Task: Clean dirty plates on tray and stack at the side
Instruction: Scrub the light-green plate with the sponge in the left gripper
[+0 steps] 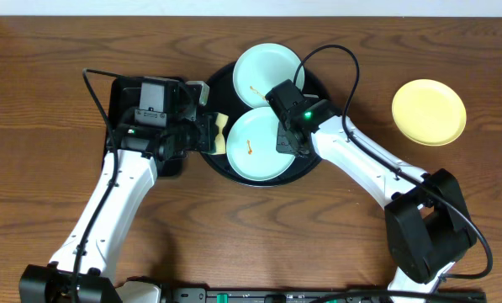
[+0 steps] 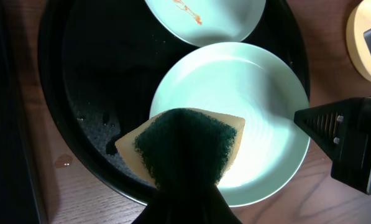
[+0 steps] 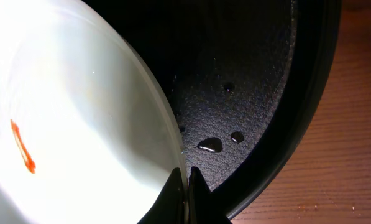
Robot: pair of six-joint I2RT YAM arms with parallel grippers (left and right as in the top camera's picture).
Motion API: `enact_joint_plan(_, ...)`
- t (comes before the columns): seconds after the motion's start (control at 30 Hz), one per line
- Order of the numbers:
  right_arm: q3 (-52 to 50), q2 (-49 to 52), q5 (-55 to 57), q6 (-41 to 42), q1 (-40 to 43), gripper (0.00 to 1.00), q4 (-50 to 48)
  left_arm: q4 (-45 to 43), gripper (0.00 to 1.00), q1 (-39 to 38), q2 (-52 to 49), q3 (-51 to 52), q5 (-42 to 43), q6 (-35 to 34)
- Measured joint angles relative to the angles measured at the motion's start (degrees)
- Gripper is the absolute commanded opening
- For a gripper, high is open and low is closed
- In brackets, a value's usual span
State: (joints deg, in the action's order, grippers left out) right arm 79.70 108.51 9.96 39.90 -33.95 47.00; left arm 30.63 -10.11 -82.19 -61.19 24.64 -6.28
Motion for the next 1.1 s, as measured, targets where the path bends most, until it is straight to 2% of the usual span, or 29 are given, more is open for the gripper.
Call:
enact_joint_plan(0.23,0.00,0.00,-0.09,0.00,0.02,0.01,0.00,-1.49,0.08,-3.87,-0.92,0.13,-1.33,-1.36)
enact_joint_plan(0.57,0.00,0.00,-0.22,0.00,0.02,0.01,0.04,-6.21,0.08,-8.09,-10.60,0.42,-4.07,-5.73)
enact_joint_plan(0.83,0.00,0.00,-1.09,0.00,0.00,0.01,0.04,-8.83,0.08,-11.19,-13.18,0.52,-4.59,-8.24)
enact_joint_plan(1.1,0.00,0.00,-1.25,0.00,0.00,0.01,0.04,-13.60,0.08,-16.76,-13.29,1.62,-12.00,-10.95)
